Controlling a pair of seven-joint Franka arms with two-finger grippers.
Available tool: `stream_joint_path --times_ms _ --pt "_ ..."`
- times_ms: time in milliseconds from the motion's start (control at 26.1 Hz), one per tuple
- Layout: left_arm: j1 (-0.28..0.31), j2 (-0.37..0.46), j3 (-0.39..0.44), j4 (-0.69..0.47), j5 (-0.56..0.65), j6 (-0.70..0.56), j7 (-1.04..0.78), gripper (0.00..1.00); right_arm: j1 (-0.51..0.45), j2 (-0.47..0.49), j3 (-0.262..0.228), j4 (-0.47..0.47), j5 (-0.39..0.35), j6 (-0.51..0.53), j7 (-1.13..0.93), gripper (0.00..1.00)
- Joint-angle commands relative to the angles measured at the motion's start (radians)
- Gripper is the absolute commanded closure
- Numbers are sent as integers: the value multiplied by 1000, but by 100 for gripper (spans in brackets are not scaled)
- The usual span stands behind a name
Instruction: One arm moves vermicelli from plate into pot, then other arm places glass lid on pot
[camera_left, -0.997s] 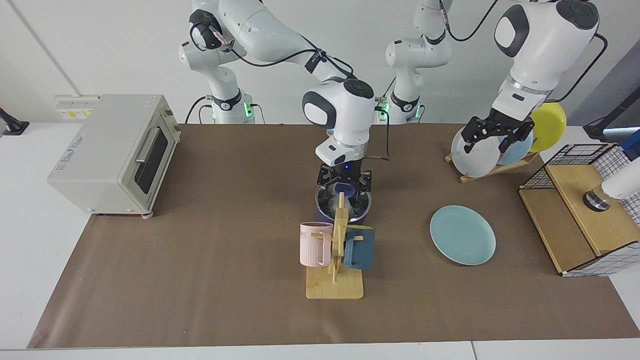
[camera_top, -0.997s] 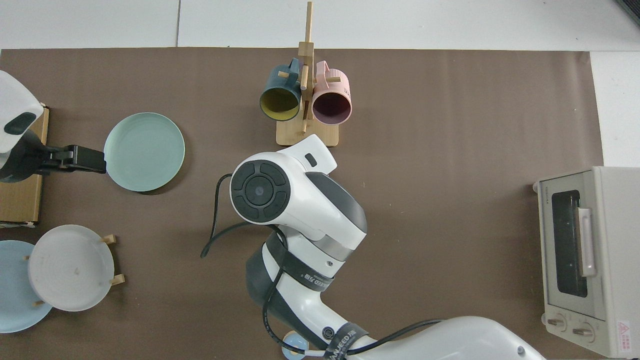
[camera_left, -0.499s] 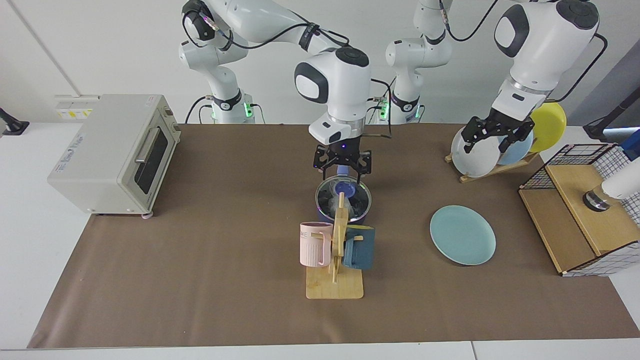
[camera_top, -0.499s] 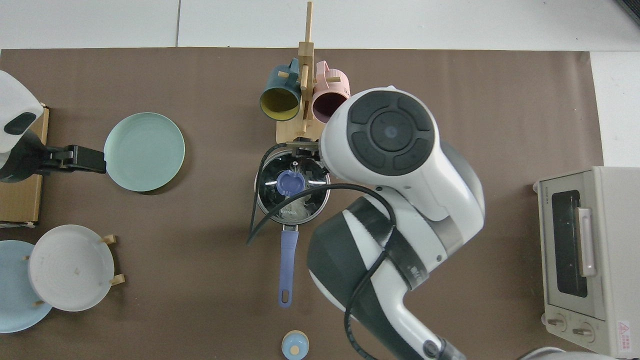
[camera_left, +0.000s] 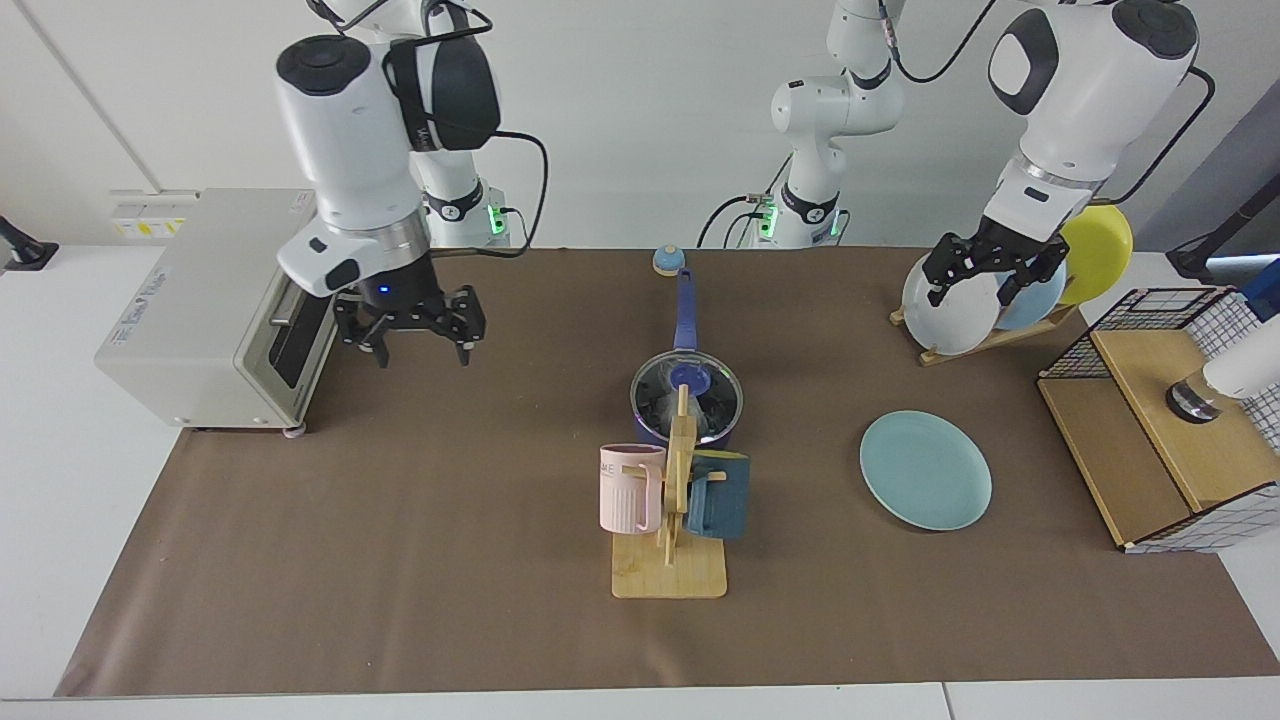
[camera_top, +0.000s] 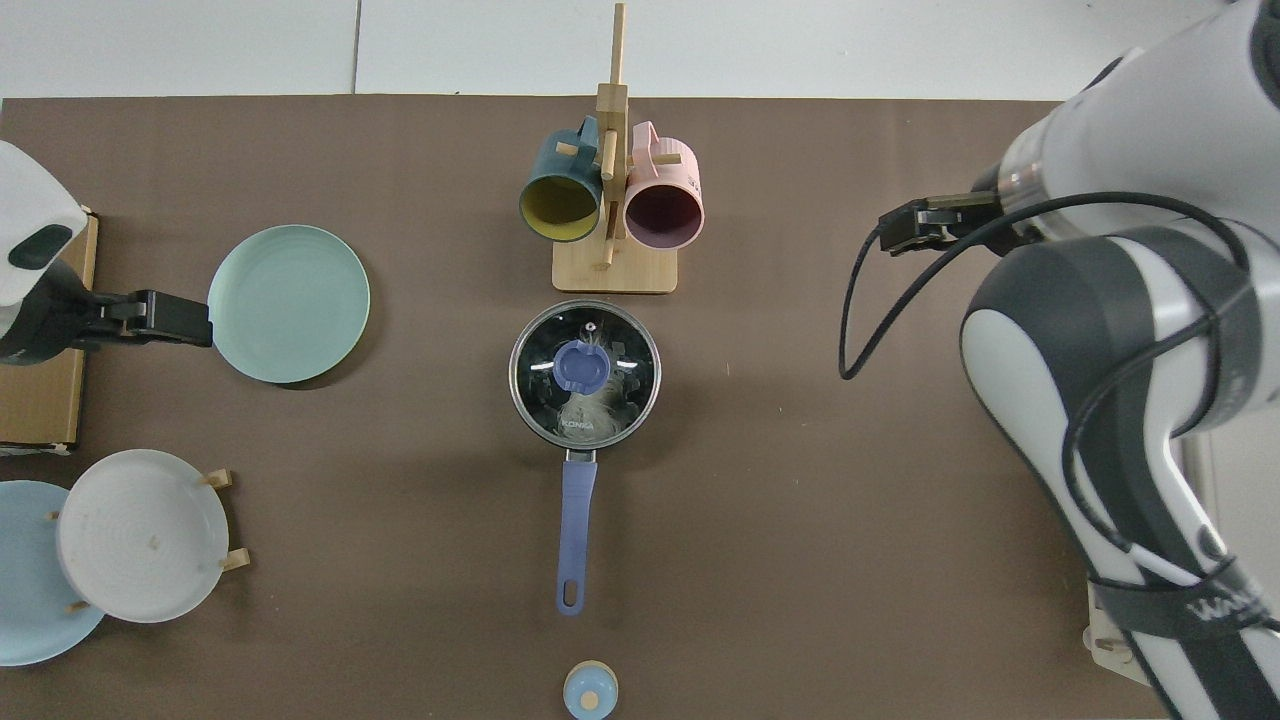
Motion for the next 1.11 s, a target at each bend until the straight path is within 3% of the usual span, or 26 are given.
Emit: stream_joint_path --times_ms 0,192,307,652,1074 --pt "-5 -16 2 -10 10 0 5 0 -4 -80 -80 -62 33 -43 -124 0" --pt "-5 -16 2 -10 10 0 5 0 -28 -120 -116 -51 35 -104 -149 0" --pt "-5 -16 2 -10 10 -1 5 0 -85 -137 -103 -52 33 -147 -150 0" --pt "-5 -16 2 -10 10 -3 5 0 -108 -243 -103 -74 35 -232 -150 0" --pt "-5 -16 2 -9 10 -4 5 0 -168 -338 -103 -166 49 -229 -150 0"
